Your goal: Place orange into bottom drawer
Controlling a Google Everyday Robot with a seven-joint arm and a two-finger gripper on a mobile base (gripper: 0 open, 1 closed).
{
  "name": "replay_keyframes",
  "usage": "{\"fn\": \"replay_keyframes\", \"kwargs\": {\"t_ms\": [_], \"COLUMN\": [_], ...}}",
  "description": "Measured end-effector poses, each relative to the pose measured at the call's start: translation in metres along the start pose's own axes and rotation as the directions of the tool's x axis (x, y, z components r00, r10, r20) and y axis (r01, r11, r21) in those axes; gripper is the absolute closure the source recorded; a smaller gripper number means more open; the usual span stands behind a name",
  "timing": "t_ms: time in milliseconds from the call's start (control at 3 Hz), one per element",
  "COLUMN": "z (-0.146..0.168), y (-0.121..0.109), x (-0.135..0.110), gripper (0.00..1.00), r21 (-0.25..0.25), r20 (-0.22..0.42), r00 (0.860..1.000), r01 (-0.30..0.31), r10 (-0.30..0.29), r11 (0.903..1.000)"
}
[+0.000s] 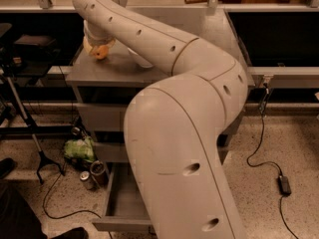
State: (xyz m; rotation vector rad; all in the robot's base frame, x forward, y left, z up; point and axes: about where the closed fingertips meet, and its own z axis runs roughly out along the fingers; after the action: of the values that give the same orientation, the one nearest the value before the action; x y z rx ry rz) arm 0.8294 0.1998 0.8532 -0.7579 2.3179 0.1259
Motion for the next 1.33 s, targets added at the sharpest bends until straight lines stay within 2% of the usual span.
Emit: {"fn": "replay_keyframes", "kwargs": {"t_ms": [333, 667, 1000, 1333], "z": [-0.015, -0.047, -0.100, -0.157], "y": [-0.007, -0.019, -0.032, -0.034], "x": [0.009, 0.017, 0.017, 0.015], "gripper": [0.98, 1.00, 1.00, 1.00], "r21": [-0.008, 0.001, 0.027, 0.032], "r20": [0.027, 0.076, 0.185, 0.331], "r00": [1.000, 0.997, 0.981, 0.940], "r01": [0.012, 0.026, 0.050, 0.080], "r10": [-0.011, -0.026, -0.054, -0.086], "r11": [0.9999, 0.9997, 0.9984, 0.9963]}}
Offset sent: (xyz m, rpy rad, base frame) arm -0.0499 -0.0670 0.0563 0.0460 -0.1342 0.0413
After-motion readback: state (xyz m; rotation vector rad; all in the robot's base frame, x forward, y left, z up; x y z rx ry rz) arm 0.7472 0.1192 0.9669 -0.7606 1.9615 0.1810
